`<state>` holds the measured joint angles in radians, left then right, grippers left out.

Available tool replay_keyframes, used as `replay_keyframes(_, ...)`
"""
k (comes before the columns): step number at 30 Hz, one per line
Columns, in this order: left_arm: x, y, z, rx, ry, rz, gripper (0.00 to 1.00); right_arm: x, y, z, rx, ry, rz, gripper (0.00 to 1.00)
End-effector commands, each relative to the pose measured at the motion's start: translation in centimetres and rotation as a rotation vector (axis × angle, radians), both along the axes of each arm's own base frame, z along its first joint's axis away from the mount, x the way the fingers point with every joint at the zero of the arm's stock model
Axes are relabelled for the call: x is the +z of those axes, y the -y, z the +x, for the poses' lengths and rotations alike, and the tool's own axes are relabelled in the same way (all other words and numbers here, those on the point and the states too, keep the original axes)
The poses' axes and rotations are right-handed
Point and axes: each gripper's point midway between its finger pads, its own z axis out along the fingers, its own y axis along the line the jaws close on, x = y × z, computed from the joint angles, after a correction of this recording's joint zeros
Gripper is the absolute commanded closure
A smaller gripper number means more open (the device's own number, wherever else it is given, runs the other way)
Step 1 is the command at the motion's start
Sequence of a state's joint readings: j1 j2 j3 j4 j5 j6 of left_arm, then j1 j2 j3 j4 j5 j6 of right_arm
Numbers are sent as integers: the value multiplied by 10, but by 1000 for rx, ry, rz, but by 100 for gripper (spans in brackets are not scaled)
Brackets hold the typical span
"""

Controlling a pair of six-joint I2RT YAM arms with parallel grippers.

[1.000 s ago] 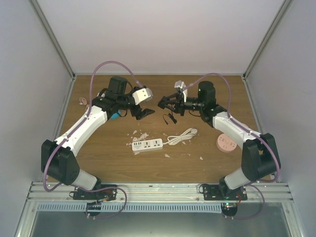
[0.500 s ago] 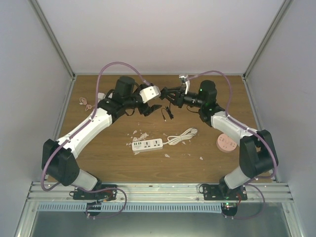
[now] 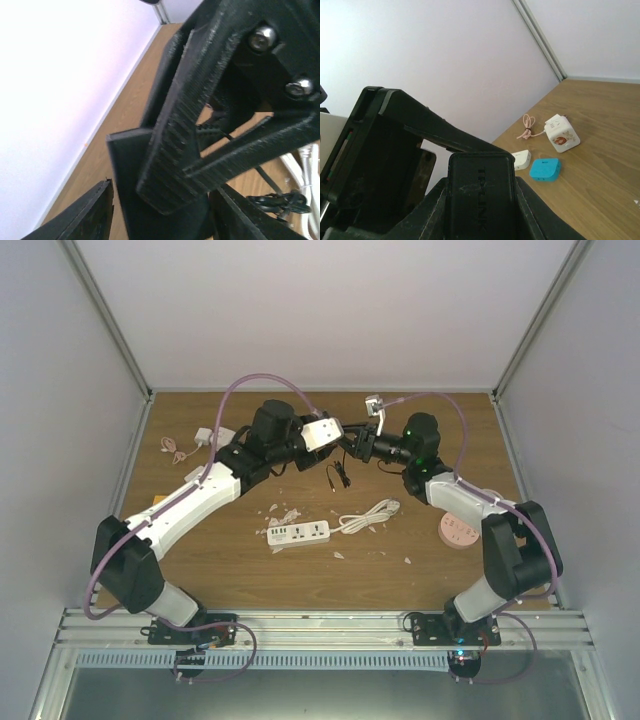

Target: Pull the plug off the socket

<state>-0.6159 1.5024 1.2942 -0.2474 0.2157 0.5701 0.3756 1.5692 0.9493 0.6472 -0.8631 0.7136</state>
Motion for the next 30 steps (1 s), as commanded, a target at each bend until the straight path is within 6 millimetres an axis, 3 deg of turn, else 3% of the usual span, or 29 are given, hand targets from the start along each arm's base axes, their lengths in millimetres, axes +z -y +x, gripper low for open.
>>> replay_keyframes(1,24,5,14,43,109,-26,50,2,-3,-6,29,9,38,82)
replay_keyframes(5,28,3,16,56,121,-29,60,-1,-3,-9,34,4,36,77)
replay_keyframes(8,26,2,16,59,121,-17,69,1,-3,-10,42,8,37,63)
replay_keyframes(12,16,-3,13,53,80,9,77,6,-1,-9,44,43,15,26)
replay_keyframes(16,8,-14,12,60,32,35,83,10,1,-10,53,80,-8,2)
replay_keyframes(21,-1,-43,8,63,-38,75,85,8,8,-7,45,126,-59,0)
replay_keyframes(25,-15,-83,2,88,-120,120,87,-2,14,-5,47,177,-125,0)
replay_keyframes(30,-29,-140,-10,123,-173,167,89,-13,15,-17,106,238,-175,0)
